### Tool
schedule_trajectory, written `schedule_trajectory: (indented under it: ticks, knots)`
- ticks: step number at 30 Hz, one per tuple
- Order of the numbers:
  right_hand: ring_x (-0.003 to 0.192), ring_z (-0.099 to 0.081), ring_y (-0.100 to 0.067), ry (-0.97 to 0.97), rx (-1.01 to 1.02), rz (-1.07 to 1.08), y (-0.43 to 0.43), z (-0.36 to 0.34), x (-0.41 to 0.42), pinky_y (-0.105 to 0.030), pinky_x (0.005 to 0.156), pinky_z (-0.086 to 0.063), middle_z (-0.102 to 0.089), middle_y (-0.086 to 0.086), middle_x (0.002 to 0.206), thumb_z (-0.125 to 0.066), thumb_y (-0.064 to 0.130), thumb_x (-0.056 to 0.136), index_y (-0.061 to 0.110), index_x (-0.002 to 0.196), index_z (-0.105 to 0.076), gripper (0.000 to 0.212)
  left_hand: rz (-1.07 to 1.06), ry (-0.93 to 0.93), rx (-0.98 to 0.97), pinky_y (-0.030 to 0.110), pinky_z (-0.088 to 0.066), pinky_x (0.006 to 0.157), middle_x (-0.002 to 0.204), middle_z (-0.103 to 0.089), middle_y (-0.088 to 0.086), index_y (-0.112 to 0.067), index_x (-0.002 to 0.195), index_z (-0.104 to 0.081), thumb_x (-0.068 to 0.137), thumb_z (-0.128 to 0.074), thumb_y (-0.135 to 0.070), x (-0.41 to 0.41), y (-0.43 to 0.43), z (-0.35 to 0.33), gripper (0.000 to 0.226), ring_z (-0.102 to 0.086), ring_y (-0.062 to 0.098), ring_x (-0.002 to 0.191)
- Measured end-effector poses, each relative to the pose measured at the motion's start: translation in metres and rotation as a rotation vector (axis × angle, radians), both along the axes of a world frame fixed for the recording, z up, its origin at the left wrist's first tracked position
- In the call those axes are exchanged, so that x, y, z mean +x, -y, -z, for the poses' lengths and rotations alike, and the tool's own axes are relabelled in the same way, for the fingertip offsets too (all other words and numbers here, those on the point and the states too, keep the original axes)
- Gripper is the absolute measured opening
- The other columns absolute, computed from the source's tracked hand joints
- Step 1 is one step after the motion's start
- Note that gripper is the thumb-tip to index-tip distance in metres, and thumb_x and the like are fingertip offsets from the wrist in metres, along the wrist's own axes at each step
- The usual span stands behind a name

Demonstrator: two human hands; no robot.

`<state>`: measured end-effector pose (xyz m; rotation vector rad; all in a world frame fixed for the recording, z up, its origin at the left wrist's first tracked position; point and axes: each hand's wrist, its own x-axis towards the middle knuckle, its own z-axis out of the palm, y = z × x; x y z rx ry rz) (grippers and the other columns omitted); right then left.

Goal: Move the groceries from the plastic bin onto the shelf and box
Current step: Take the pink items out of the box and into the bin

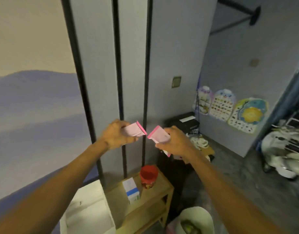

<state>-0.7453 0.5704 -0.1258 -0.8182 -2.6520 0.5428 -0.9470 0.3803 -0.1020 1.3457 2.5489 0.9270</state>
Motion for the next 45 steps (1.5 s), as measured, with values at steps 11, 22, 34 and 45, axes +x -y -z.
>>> schedule_trajectory:
  ticks: [11, 22, 34, 45]
  knots:
    - [0.108, -0.069, -0.021, 0.161, -0.12, 0.409, -0.1, 0.061, 0.225, -0.042, 0.091, -0.061, -0.07, 0.003, 0.116, -0.07, 0.079, 0.065, 0.032, 0.12, -0.068, 0.072, 0.42, 0.039, -0.082, 0.038, -0.049, 0.098, 0.126, -0.049, -0.006, -0.028, 0.134, -0.059, 0.06, -0.083, -0.066, 0.171, -0.189, 0.062, 0.087, -0.056, 0.019, 0.115]
    - [0.09, -0.074, -0.016, 0.091, -0.344, 0.525, -0.17, 0.229, 0.268, -0.037, 0.068, -0.066, -0.057, 0.0, 0.131, -0.073, 0.072, 0.077, 0.021, 0.139, -0.057, 0.082, 0.475, 0.181, -0.094, 0.029, -0.054, 0.088, 0.116, -0.057, -0.006, -0.023, 0.124, -0.058, 0.07, -0.079, -0.069, 0.232, -0.282, 0.239, 0.074, -0.059, 0.01, 0.102]
    - [0.118, -0.065, -0.021, 0.273, -0.5, 0.691, -0.165, 0.605, 0.233, -0.032, 0.093, -0.057, -0.056, -0.001, 0.145, -0.073, 0.065, 0.089, 0.026, 0.152, -0.048, 0.078, 0.509, 0.341, -0.386, 0.037, -0.06, 0.095, 0.133, -0.051, -0.011, -0.031, 0.14, -0.051, 0.069, -0.078, -0.073, 0.237, -0.326, 0.632, 0.087, -0.06, 0.012, 0.118]
    - [0.132, -0.057, -0.025, 0.337, -0.55, 0.696, -0.166, 0.745, 0.243, -0.043, 0.103, -0.052, -0.05, 0.002, 0.157, -0.07, 0.071, 0.084, 0.033, 0.158, -0.043, 0.087, 0.541, 0.152, -0.407, 0.047, -0.045, 0.113, 0.147, -0.051, -0.006, -0.033, 0.146, -0.047, 0.069, -0.074, -0.078, 0.238, -0.339, 0.778, 0.093, -0.051, 0.021, 0.134]
